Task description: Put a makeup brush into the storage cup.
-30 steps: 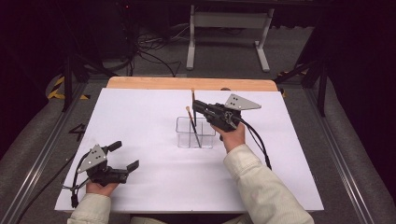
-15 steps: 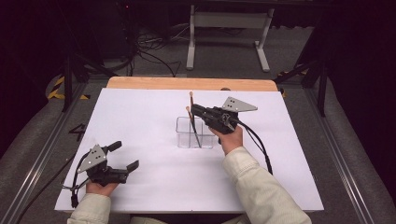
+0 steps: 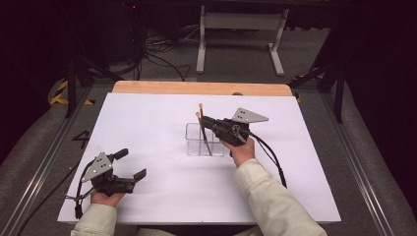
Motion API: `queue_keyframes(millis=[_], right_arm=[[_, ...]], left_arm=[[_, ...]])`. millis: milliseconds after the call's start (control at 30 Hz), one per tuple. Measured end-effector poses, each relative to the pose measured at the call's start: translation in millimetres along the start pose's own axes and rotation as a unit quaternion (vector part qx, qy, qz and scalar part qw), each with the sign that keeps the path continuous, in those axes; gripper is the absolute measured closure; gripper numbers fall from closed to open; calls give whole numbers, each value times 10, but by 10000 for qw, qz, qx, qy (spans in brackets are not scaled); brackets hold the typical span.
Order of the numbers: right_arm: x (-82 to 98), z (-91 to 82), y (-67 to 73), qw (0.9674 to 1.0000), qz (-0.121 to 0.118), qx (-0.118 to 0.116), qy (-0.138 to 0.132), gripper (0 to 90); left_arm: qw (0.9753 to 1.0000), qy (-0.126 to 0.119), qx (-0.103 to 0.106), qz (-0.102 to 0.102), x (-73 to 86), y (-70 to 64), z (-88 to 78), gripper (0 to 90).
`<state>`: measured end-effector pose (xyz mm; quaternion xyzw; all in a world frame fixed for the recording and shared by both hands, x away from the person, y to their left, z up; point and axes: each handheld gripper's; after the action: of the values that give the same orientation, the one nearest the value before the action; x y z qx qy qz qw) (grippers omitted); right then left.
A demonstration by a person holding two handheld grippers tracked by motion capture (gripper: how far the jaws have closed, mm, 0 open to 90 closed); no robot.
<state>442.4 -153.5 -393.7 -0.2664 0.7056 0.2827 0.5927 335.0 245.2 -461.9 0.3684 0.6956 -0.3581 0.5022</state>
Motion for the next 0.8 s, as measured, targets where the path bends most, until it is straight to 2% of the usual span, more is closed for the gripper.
queue_keyframes(millis=[500,533,567,600,700,733,800], right_arm=[[97,-2,-9,9999,-32,66,144,824],[98,-4,-12,9999,-21,38,152,743],[94,-5,-19,9999,49,-15,151,597],[81,-12,-28,9998,114,-25,157,523],[24,-70,-39,9999,77,-92,119,351],[24,-70,-39,9999,77,-92,119,351],[-39,-139,-46,10000,10,-29,82,255]], left_arm=[[10000,0,1,1,-1,0,0,3],[10000,0,3,-1,0,0,0,3],[10000,3,5,0,0,0,0,3],[10000,3,5,0,0,0,0,3],[10000,-11,-9,0,0,0,-3,3],[10000,-11,-9,0,0,0,-3,3],[10000,-3,-7,2,-1,0,-3,3]])
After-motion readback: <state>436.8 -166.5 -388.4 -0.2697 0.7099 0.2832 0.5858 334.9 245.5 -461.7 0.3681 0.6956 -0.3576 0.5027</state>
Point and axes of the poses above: each handheld gripper's, and its own axes: z roughly forward along the jaws, x roughly out of its underside, y roughly to its left, and after that the axes turned 15 degrees about x, right-handed
